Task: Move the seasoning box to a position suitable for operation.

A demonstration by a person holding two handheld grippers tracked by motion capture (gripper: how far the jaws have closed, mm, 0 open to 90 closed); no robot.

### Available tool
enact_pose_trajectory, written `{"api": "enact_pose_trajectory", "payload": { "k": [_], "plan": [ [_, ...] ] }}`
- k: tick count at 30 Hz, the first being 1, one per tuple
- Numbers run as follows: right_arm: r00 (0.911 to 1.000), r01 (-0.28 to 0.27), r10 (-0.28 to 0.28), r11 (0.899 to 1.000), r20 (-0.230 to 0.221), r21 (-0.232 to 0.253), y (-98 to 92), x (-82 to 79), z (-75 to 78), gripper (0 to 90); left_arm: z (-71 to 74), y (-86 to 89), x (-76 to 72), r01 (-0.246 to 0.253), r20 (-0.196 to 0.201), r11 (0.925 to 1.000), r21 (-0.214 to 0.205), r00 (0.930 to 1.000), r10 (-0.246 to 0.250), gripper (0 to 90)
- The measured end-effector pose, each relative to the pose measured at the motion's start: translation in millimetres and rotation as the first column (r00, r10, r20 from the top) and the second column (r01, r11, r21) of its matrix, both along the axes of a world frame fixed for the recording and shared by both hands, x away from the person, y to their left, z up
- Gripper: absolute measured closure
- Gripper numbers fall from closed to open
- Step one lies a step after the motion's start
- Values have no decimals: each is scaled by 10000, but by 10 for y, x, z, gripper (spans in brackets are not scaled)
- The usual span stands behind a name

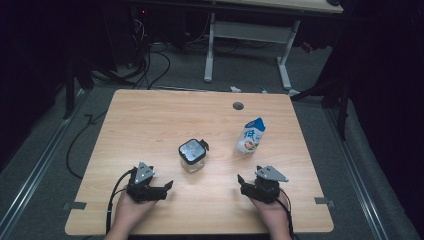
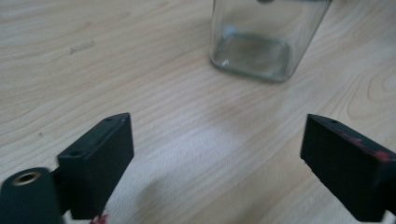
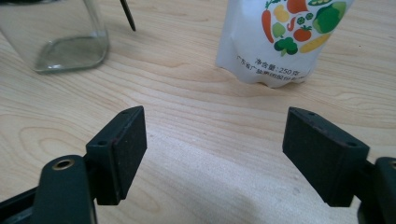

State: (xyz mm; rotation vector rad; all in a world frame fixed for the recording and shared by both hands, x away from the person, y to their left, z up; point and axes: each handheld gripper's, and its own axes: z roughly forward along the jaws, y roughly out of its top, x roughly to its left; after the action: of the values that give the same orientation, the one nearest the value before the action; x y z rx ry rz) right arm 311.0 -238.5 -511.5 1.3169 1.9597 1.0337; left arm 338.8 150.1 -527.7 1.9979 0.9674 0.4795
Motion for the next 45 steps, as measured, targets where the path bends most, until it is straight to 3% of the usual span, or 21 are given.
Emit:
{"api": "enact_pose_trajectory", "payload": {
  "k": [3, 4, 5, 9, 16, 18, 22, 28, 34, 40, 45],
  "plan": [
    [9999, 50, -50, 10000, 87, 75, -20, -42, 3, 241, 28, 31, -54, 173, 339, 9998, -90, 9993, -170, 139],
    [9999, -72, 70, 9999, 127, 101, -27, -62, 8, 253, 42, 53, -67, 185, 400, 9993, -316, 9991, -173, 139],
    [9998, -89, 86, 9998, 170, 165, -41, -84, 9, 276, 65, 102, -63, 171, 286, 9976, -675, 9995, -152, 142],
    [9999, -135, 135, 9990, 9, 422, -56, -60, 3, 289, 84, 180, -68, 117, 165, 9945, -1037, 9998, -100, 145],
    [9996, -271, 272, 9965, -4, 792, -54, -53, 9, 388, 117, 334, -98, -208, -40, 9865, -1624, 9998, 204, 170],
    [9993, -365, 371, 9958, -55, 838, -51, -62, -6, 420, 113, 353, -109, -332, 80, 9887, -1464, 9994, 348, 226],
    [9986, -523, 521, 9977, 57, 422, -22, -87, -5, 428, 142, 320, -136, -272, 220, 9916, -1261, 9993, 302, 344],
    [9960, -873, 868, 9959, 193, 246, -4, -110, 2, 429, 126, 199, -116, -364, -7, 9921, -1199, 9993, 366, 320],
    [9944, -1052, 1045, 9933, 172, 472, -6, -106, 7, 555, 179, 153, -87, -606, 51, 9898, -1292, 9981, 618, 396],
    [9944, -1053, 1054, 9930, 24, 542, -3, -87, 0, 585, 216, 34, -23, -598, 192, 9943, -878, 9979, 618, 380],
    [9947, -1027, 1023, 9935, 95, 482, 5, -82, 2, 590, 241, -65, 53, -350, 174, 9962, -792, 9992, 364, 377]
  ]
}}
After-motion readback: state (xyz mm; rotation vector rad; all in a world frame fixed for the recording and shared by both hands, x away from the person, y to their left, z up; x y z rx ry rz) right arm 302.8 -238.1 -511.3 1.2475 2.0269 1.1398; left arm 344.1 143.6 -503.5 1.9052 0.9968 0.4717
